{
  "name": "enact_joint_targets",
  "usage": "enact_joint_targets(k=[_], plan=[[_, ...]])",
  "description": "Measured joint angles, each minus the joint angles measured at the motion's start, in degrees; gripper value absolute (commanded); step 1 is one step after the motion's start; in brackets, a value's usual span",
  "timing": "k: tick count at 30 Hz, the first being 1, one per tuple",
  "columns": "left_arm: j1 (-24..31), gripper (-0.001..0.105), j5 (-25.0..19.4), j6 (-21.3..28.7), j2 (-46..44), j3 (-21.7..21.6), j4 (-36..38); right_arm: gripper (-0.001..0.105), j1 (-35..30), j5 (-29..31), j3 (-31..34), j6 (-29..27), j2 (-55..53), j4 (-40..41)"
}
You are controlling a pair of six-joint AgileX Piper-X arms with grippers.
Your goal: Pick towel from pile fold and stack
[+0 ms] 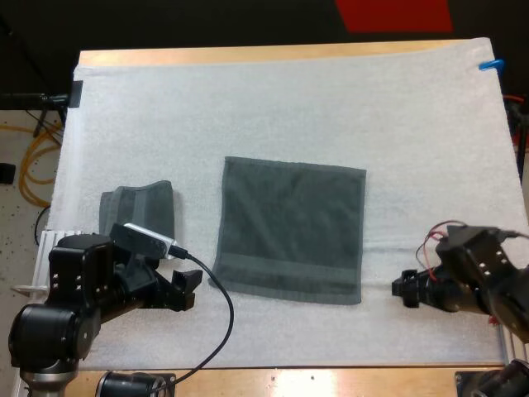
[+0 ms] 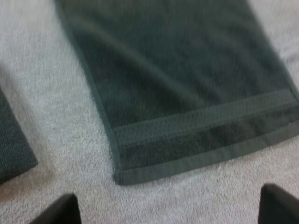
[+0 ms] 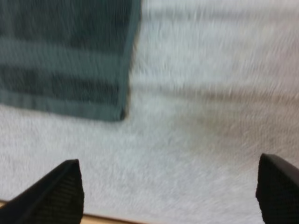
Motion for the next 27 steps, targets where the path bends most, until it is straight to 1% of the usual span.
enact_joint_targets(k=[2,6,10,15,20,27], plan=[[0.0,0.073,-0.06,0.0,0.0,0.0,0.33,0.074,0.0,-3.33,4.02,1.45,-0.01,-2.91],[0.0,0.073,-0.06,0.17,0.0,0.0,0.48,0.074,0.0,-10.38,12.11,6.41,0.31,-13.62],[0.0,0.073,-0.06,0.2,0.0,0.0,0.46,0.074,0.0,-14.3,16.69,11.09,2.68,-24.46],[0.0,0.073,-0.06,0.2,0.0,0.0,0.46,0.074,0.0,-17.36,18.75,14.18,9.3,-33.55],[0.0,0.073,-0.06,0.2,0.0,0.0,0.46,0.074,0.0,-21.0,19.09,15.33,17.79,-40.63],[0.0,0.073,-0.06,0.2,0.0,0.0,0.46,0.072,0.0,-25.78,19.08,19.4,26.61,-51.28]])
